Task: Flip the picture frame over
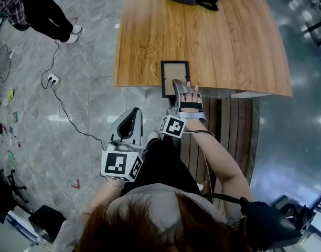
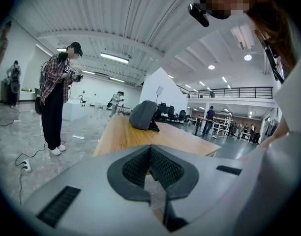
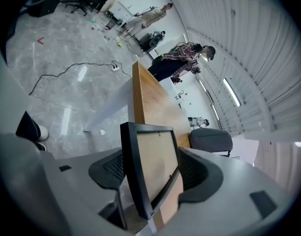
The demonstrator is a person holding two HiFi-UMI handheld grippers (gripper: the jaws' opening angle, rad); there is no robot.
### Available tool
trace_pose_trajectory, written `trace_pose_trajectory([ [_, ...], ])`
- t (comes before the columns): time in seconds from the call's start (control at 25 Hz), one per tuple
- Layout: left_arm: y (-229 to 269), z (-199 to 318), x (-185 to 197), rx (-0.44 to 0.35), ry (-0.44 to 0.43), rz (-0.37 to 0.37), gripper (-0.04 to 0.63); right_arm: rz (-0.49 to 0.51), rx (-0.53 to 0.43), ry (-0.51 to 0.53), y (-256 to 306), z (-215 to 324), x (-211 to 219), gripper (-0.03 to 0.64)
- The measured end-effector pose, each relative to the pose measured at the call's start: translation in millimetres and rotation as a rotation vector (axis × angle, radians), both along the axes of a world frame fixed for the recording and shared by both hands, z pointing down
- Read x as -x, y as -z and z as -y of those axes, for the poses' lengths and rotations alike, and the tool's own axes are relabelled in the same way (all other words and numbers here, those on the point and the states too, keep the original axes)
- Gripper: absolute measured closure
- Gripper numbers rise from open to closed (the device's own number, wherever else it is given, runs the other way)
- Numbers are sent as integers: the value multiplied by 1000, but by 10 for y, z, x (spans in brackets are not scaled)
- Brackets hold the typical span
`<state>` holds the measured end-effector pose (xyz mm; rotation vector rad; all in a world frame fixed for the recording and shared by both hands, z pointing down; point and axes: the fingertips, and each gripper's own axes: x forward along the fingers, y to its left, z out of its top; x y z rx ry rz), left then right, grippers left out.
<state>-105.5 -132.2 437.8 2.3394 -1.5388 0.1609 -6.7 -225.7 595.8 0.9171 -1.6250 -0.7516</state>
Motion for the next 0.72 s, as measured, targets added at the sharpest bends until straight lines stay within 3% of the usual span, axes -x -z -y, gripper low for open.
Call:
trace_pose_trajectory([
  [0.08, -17, 8, 3, 2, 0, 0, 589, -1, 54, -19, -20, 68, -15, 327],
  [0.28, -12, 9, 4, 6, 3, -16, 589, -39, 294, -37, -117, 49, -63, 327],
  [0.4, -21, 7, 14, 15, -1, -23, 589, -103, 313, 1, -79, 34, -53, 327],
  [0.6, -37, -1, 7, 24, -5, -31, 589, -40, 360, 5, -42, -98, -17, 327],
  [0.72, -46, 33, 22, 22, -1, -30, 589, -58, 361, 14, -35, -88, -45, 327],
])
